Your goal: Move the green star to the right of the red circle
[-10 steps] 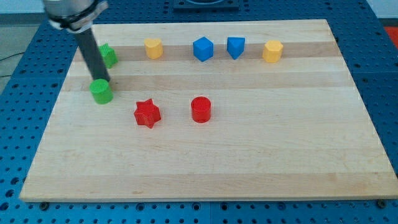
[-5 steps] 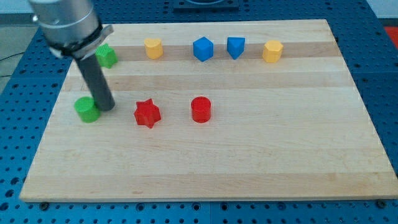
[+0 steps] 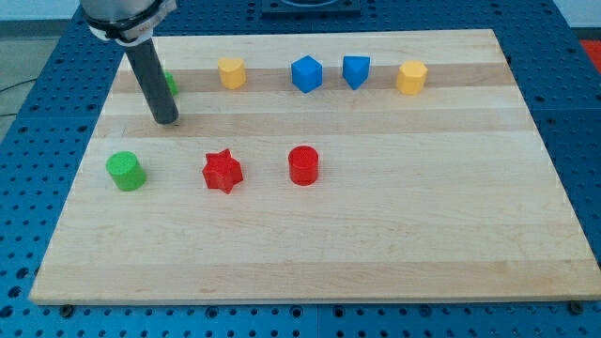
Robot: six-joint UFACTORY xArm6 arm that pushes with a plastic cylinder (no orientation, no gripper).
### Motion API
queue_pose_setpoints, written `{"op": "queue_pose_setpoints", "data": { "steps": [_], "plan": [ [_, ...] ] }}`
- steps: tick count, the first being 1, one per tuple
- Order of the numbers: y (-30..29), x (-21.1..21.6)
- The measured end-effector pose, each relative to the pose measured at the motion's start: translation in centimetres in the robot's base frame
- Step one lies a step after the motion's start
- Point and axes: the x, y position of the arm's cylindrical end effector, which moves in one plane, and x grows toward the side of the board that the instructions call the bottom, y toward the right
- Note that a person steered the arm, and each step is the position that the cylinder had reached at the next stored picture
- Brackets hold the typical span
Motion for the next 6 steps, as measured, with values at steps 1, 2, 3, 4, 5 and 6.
{"op": "queue_pose_setpoints", "data": {
  "steps": [1,2,3,4,5,6],
  "plan": [
    [-2.7,1.0],
    [-9.4,0.9],
    [-7.8,-6.8],
    [-2.0,-10.5],
    [1.8,-5.5],
    [-0.5,-6.6]
  ]
}}
